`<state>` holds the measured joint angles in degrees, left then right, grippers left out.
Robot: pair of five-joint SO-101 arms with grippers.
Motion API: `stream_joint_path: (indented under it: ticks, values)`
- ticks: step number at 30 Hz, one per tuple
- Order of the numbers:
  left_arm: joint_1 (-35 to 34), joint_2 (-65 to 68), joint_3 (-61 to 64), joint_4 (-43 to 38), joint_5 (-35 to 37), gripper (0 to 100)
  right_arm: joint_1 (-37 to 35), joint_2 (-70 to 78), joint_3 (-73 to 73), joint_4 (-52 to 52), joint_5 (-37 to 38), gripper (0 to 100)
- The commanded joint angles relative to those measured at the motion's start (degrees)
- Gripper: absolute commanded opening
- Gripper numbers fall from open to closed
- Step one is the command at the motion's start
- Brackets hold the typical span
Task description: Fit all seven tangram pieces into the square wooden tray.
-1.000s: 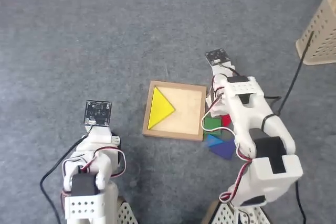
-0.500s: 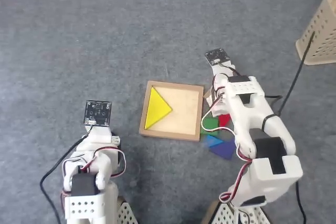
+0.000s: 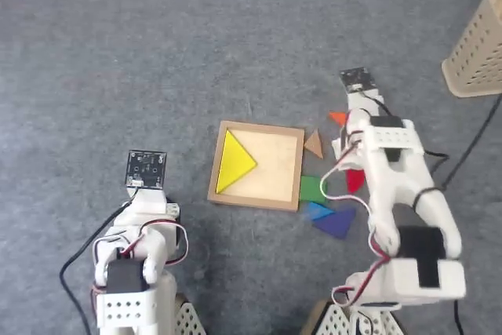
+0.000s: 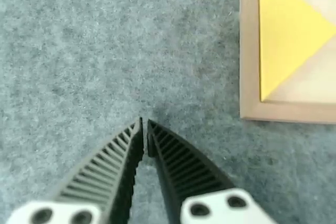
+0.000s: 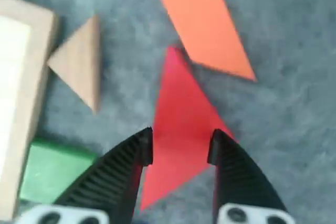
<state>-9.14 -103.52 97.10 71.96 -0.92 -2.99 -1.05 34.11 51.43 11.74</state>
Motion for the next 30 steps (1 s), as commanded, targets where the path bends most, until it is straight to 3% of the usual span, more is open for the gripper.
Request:
stream_joint_path:
  ticks: [1, 8, 14, 18, 30]
  values:
    - [0.2, -1.1, -0.6, 0.4, -0.2, 2, 0.3, -7.9, 1.3, -0.8, -0.8, 15.5]
    - [0.2, -1.1, -0.6, 0.4, -0.2, 2, 0.7, -10.0, 2.4, -1.1, -0.4, 16.1]
    - [0.2, -1.1, -0.6, 0.4, -0.2, 2, 3.1, -3.2, -1.5, -1.2, -0.2, 27.5]
    - [0.2, -1.1, -0.6, 0.4, -0.2, 2, 3.6, 2.2, -3.7, -0.4, 2.3, 27.9]
    - [0.2, -1.1, -0.6, 0.4, -0.2, 2, -5.2, 9.1, -5.9, 4.1, 2.5, 27.9]
